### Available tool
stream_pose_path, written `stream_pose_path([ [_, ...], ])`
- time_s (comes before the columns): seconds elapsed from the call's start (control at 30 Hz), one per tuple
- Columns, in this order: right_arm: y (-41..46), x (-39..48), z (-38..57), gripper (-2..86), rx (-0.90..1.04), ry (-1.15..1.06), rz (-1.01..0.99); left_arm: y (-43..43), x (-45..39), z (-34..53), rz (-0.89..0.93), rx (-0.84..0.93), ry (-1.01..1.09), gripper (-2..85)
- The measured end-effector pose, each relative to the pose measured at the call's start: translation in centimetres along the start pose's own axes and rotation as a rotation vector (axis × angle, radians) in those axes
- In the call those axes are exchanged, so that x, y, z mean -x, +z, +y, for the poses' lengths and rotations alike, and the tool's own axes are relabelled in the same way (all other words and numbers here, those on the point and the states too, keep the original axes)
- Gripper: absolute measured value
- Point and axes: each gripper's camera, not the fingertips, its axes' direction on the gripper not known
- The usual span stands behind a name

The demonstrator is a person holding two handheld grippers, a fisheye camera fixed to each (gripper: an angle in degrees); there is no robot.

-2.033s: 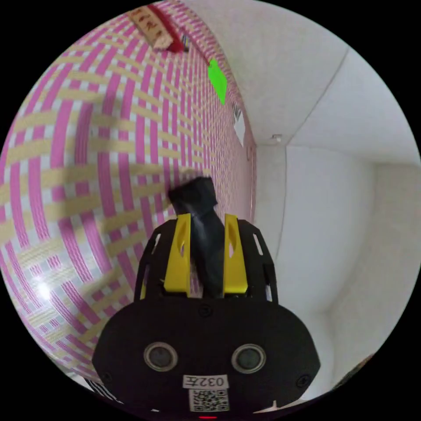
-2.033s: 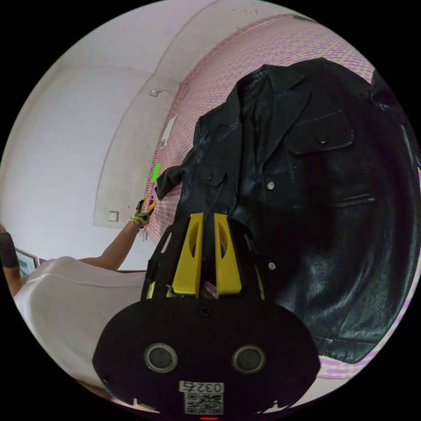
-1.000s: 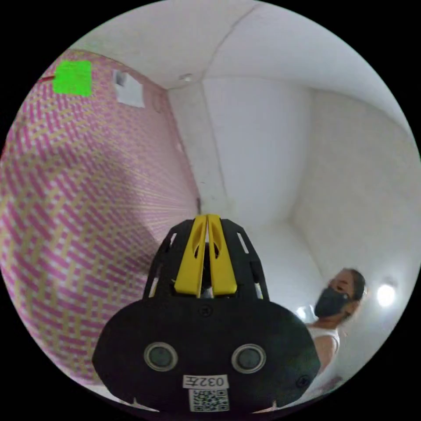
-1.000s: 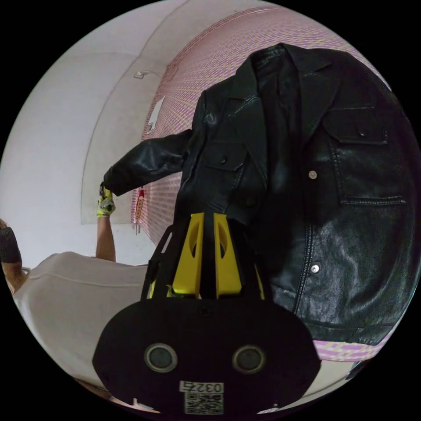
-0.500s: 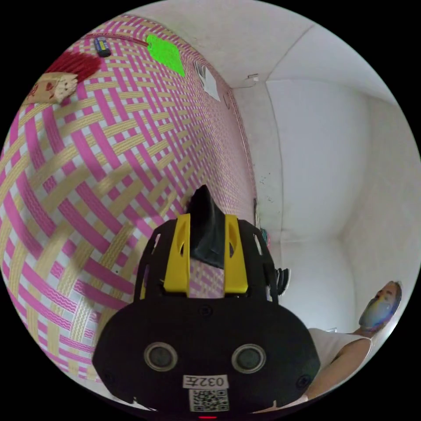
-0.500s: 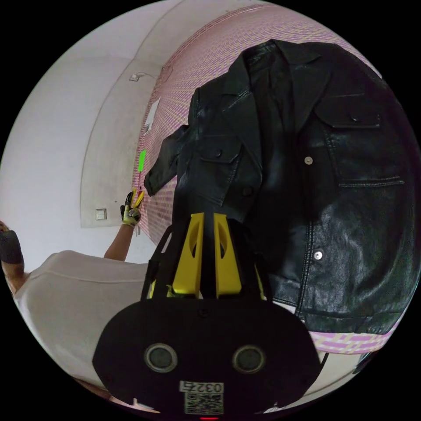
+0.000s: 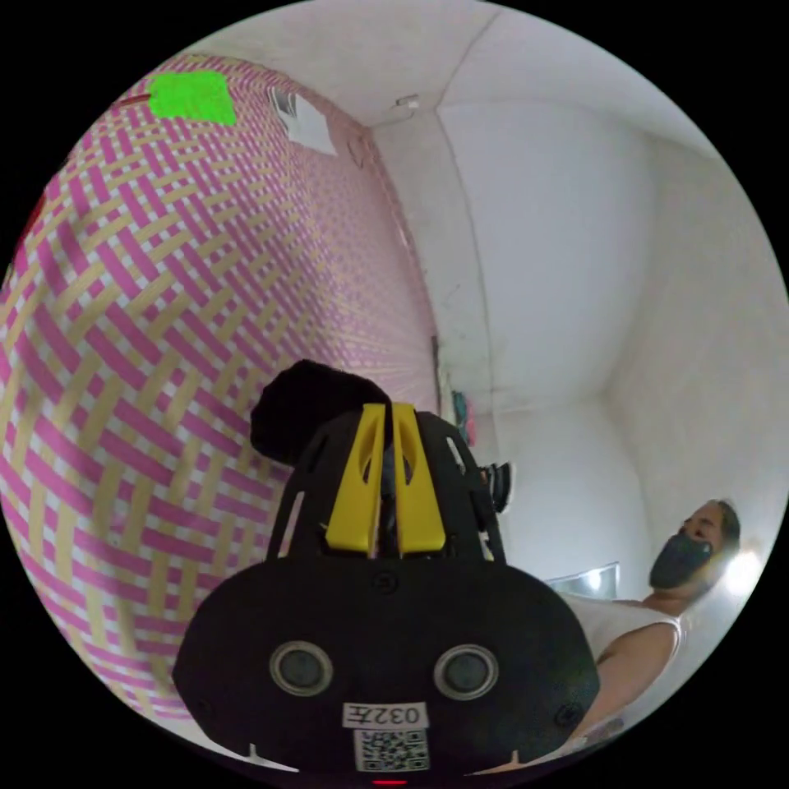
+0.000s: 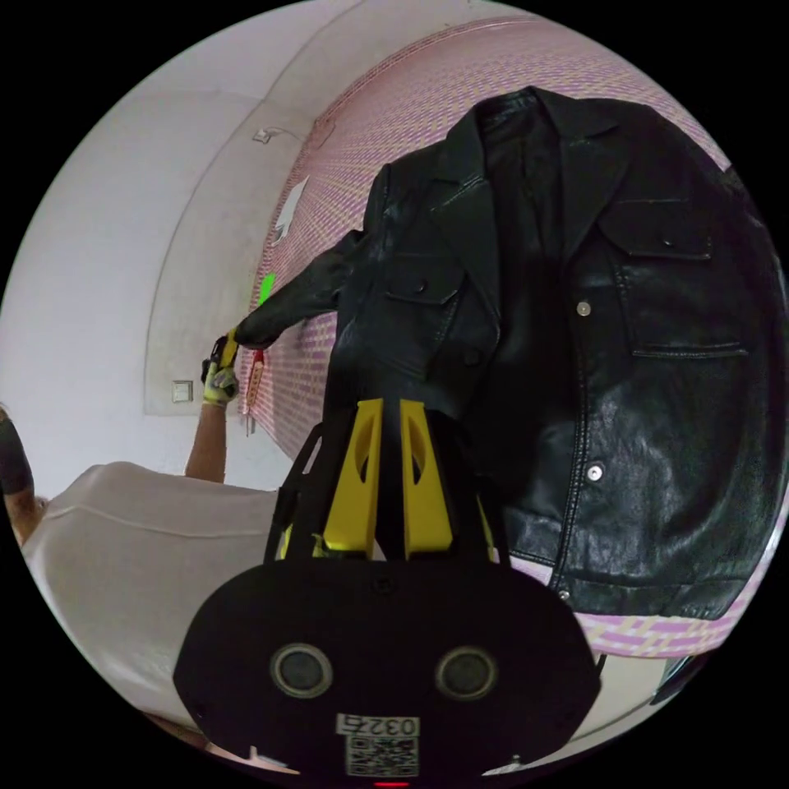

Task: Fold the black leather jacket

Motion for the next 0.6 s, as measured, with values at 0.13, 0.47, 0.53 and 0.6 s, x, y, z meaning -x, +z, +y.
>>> stream_pose_path([
  [0.13,0.2,-1.4,1.6,4.7,-0.022,0.046,-0.022,-1.3,0.1,1.1,-0.255,0.006,-0.101,-1.2],
  [0.47,-1.7,-2.4,-1.2,4.9,-0.080,-0.016,0.005,0.9,-0.1,7.2,-0.470,-0.199,0.047,-0.9],
  [0.53,-2.6,-3.0,-4.8,4.9,-0.099,-0.058,0.046,4.9,-2.1,9.8,-0.302,-0.150,0.176,-0.9],
  [0.6,-3.0,-3.6,-8.1,5.0,-0.118,-0.092,0.059,9.2,-3.9,12.2,-0.251,-0.052,0.247,-0.9],
])
